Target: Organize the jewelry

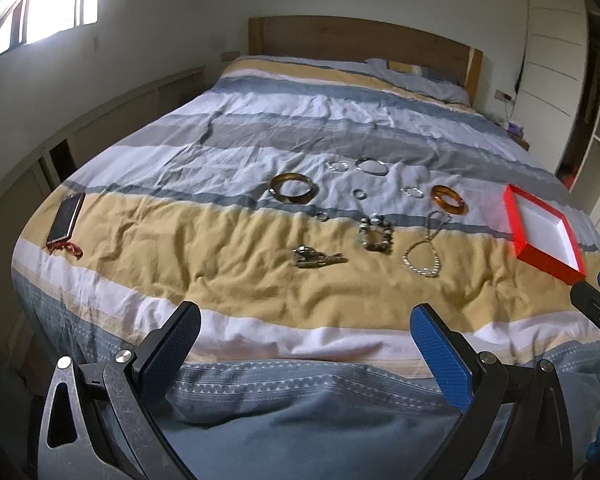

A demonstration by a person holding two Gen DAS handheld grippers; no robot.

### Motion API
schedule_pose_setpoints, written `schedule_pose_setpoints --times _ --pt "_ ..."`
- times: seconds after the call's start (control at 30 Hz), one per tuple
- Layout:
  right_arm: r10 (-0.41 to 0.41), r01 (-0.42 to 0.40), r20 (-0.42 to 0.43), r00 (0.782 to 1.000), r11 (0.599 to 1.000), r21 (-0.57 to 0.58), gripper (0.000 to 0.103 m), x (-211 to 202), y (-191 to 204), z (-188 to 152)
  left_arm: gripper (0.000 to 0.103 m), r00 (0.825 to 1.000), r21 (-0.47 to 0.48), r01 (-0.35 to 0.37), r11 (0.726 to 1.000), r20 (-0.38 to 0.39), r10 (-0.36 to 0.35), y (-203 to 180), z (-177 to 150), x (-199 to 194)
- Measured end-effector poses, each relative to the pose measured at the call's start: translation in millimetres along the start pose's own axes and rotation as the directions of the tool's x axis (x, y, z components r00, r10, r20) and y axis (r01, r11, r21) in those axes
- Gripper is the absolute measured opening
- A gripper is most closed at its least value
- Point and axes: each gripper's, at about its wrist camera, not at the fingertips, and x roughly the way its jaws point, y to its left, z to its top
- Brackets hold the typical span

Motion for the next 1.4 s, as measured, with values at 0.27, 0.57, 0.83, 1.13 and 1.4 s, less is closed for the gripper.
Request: schedule_pose_setpoints --times 0.27,0.57,0.83,1.13,1.4 --pt "0.059 -0.058 -0.063 0.996 0.998 0.029 0.085 36 -2 -3 0.102 0.999 -0.049 -0.015 0.999 -0.04 0.013 28 2 29" --pt "0.146 -0.142 -0.13 0.981 0.989 0.042 0.084 90 -1 6 0.082 0.986 -0.1 0.067 0.993 -0.144 -0.082 31 15 80" --pt "0.213 -0.206 -0.175 0.961 0.977 0.057 0.076 143 1 15 0.068 0.963 -0.263 0.088 0.961 -0.223 -0.149 24 33 137" --pt "0.262 -0.248 -0.214 0.941 0.964 0.091 0.066 187 -1 21 0.048 0.944 -0.354 0.032 0.935 -0.296 -0.145 20 38 191" --pt "0.311 -0.278 -0.259 0.915 0.948 0.156 0.058 229 1 22 0.033 0.943 -0.347 0.003 0.938 -0.312 -0.118 17 42 210"
